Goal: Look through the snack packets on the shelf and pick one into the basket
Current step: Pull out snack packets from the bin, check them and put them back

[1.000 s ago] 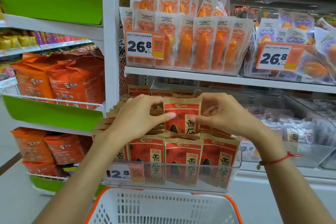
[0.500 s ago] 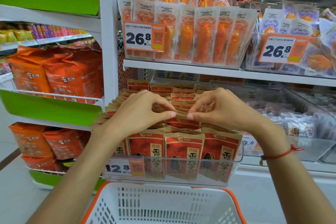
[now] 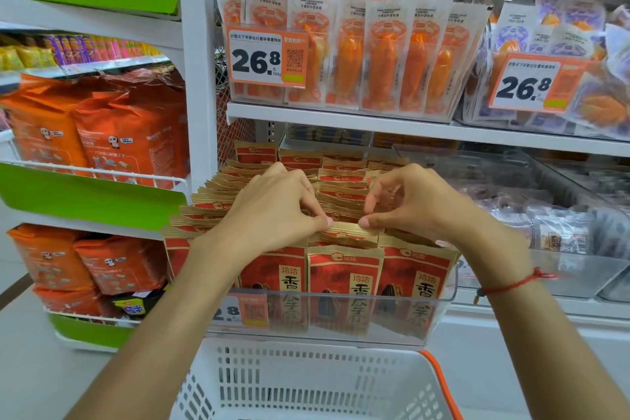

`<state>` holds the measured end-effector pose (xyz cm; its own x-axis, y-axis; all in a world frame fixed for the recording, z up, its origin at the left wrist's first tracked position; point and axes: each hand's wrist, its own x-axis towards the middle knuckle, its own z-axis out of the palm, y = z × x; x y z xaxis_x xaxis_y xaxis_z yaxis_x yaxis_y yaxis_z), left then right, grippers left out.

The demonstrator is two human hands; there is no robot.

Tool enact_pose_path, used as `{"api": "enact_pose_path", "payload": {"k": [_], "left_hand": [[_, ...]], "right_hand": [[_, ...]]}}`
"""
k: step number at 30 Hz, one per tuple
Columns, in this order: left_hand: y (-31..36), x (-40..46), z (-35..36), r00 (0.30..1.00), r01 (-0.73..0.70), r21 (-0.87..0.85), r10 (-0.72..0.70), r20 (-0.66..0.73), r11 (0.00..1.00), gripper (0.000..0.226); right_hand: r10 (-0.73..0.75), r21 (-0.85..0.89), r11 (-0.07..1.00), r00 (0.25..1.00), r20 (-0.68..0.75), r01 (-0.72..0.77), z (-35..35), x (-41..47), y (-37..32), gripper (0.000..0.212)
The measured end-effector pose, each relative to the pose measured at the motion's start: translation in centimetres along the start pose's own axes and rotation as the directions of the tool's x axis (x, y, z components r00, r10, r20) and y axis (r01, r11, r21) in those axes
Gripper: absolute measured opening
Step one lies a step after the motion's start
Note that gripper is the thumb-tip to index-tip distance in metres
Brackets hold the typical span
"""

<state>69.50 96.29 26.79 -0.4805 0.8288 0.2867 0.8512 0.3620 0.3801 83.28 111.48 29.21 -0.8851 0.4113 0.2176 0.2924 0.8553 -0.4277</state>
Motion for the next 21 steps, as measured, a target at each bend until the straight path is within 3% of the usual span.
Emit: {"api": "enact_pose_path", "payload": {"k": [5, 8, 13, 16, 21], "left_hand": [[-0.5, -0.1, -0.3, 0.999, 0.027, -0.001, -0.027, 0.033, 1.0, 0.016], [-0.8, -0.1, -0.3, 0.999, 0.032, -0.083, -0.029, 0.039, 0.996, 0.012], [-1.2, 0.2, 0.1, 0.991, 0.072, -0.161, -0.088, -0.101, 0.984, 0.021], [-1.6, 0.2, 0.4, 0.991, 0.109, -0.111, -0.117, -0.069, 0.988, 0.031], [-1.7, 0.2, 0.5, 0.993, 0.115, -0.081, -0.115, -0.006, 0.99, 0.034]], "right_hand": [[-0.065, 0.083, 0.995, 0.997, 0.037, 0.061, 0.2, 0.3, 0.2, 0.015], [-0.062, 0.112, 0.992, 0.998, -0.03, 0.065, -0.1, 0.3, 0.6, 0.017], [-0.028, -0.179, 0.983, 0.998, 0.049, 0.037, -0.2, 1.0, -0.1, 0.018], [-0.078, -0.364, 0.928, 0.997, 0.019, 0.079, 0.1, 1.8, -1.0, 0.012], [-0.023, -0.37, 0.929, 0.997, -0.079, -0.008, 0.3, 2.9, -0.3, 0.011]]}}
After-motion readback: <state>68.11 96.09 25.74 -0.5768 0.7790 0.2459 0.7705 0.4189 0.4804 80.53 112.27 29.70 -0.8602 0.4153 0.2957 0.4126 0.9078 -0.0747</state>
